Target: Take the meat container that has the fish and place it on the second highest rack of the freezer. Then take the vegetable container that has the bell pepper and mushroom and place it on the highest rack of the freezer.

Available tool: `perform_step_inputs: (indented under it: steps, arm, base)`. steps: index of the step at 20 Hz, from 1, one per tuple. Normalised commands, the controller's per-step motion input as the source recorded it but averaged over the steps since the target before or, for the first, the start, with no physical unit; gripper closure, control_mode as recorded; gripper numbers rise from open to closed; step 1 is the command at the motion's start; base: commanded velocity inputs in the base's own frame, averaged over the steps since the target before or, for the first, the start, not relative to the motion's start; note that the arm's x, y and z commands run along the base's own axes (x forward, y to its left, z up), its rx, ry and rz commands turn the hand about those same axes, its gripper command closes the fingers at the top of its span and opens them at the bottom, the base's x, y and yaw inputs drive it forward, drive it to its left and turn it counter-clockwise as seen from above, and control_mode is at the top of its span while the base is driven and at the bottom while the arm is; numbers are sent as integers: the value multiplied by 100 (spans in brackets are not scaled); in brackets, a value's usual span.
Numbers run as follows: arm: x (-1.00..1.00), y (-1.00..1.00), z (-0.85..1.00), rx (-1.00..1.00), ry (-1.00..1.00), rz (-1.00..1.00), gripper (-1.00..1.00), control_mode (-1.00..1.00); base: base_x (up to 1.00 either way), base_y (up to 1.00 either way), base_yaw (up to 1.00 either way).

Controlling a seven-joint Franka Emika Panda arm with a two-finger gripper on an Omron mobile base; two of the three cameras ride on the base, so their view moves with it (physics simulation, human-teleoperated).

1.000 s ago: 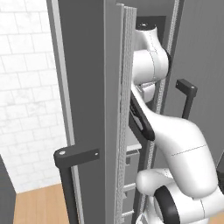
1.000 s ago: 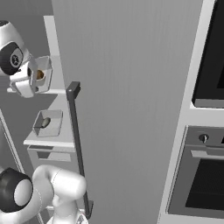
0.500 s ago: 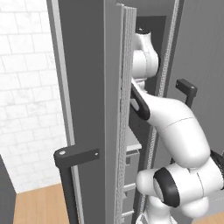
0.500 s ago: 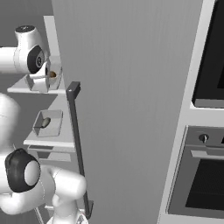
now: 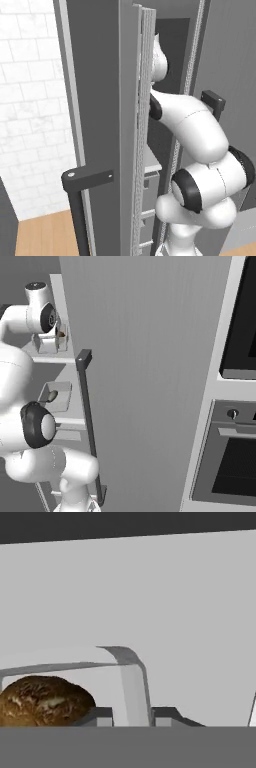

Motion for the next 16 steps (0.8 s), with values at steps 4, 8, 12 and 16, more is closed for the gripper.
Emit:
perform_step_inputs:
  steps: [4, 8, 12, 16]
  arm:
    - [-33, 0, 3, 0, -24, 0, -100, -100]
    - [-72, -2, 28, 2, -34, 0, -100, -100]
    - [-75, -1, 46, 2, -35, 0, -100, -100]
    - [-100, -29, 31, 4, -26, 0, -100, -100]
  base:
    - [0, 0, 0]
    - [0, 0, 0]
    - [0, 0, 0]
    - [0, 0, 0]
